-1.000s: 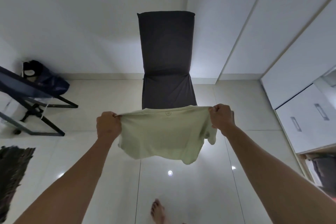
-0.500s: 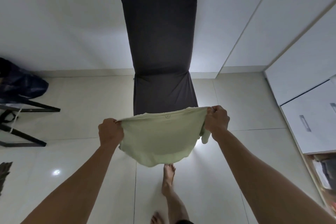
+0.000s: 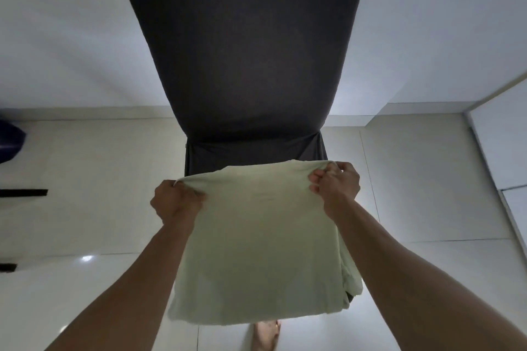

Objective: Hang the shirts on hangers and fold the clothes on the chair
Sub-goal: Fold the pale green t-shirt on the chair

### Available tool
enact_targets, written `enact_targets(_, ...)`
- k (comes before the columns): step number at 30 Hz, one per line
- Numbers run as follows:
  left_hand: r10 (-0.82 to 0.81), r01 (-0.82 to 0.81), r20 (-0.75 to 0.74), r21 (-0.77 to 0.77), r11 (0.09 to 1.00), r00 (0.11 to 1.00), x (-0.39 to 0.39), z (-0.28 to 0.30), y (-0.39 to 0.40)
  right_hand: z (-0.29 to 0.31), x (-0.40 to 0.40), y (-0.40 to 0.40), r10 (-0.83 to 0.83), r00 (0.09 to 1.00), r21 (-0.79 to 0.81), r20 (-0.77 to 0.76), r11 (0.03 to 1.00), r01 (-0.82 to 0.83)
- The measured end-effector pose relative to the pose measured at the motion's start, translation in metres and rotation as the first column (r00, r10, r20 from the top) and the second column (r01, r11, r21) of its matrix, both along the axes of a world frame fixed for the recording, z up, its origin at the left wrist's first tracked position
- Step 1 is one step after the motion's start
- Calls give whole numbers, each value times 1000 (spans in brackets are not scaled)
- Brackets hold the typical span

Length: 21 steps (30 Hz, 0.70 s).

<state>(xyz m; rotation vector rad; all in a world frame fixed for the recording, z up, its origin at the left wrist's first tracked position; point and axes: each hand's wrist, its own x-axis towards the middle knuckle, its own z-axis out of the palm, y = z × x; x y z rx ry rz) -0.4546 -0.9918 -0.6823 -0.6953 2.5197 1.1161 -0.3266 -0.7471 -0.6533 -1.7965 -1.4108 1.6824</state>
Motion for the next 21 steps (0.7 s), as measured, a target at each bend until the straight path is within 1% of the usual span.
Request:
enact_targets(3, -35, 36, 11, -45, 998, 999, -28, -26, 17, -34, -32, 23, 34, 999, 33, -3, 999, -34)
enact_targets(9, -42, 65, 113, -211, 975, 993, -61, -70, 32, -95, -70, 46, 190, 964, 29, 185, 980, -199)
enact_targets(11, -67, 89, 107, -219, 972, 992, -55, -75, 36, -98, -69, 38, 323, 906, 108, 274, 926, -363)
enact_targets(12, -112, 124, 74, -202, 971, 991, -49, -76, 38, -99, -65, 32, 391, 861, 178, 326, 869, -462)
enact_targets(13, -197, 197, 22, -190, 962, 980, -43, -75, 39, -99, -61, 25, 444, 826, 258, 348, 802, -540)
enact_targets(14, -324, 309, -42, -201, 929, 945, -36, -76, 39, -100, -54, 18, 489, 800, 325, 349, 737, -592)
enact_targets(15, -472, 438, -114, -235, 868, 874, -28, -79, 38, -99, -47, 7, 534, 770, 381, 348, 670, -637)
enact_targets(16, -618, 563, -161, -286, 776, 770, -19, -83, 38, -105, -38, -3, 566, 739, 422, 366, 607, -673)
enact_targets(17, -739, 673, -141, -327, 663, 659, -9, -86, 37, -111, -29, -14, 581, 704, 439, 408, 552, -709)
enact_targets(18, -825, 761, -92, -341, 553, 558, 0, -90, 36, -120, -20, -27, 584, 657, 422, 477, 503, -754)
enact_targets(20, -924, 881, 14, -304, 361, 383, 11, -94, 33, -131, -4, -50, 579, 553, 339, 600, 442, -831)
enact_targets(21, -946, 914, 68, -287, 286, 318, 13, -96, 29, -134, 2, -58, 592, 496, 272, 635, 429, -861)
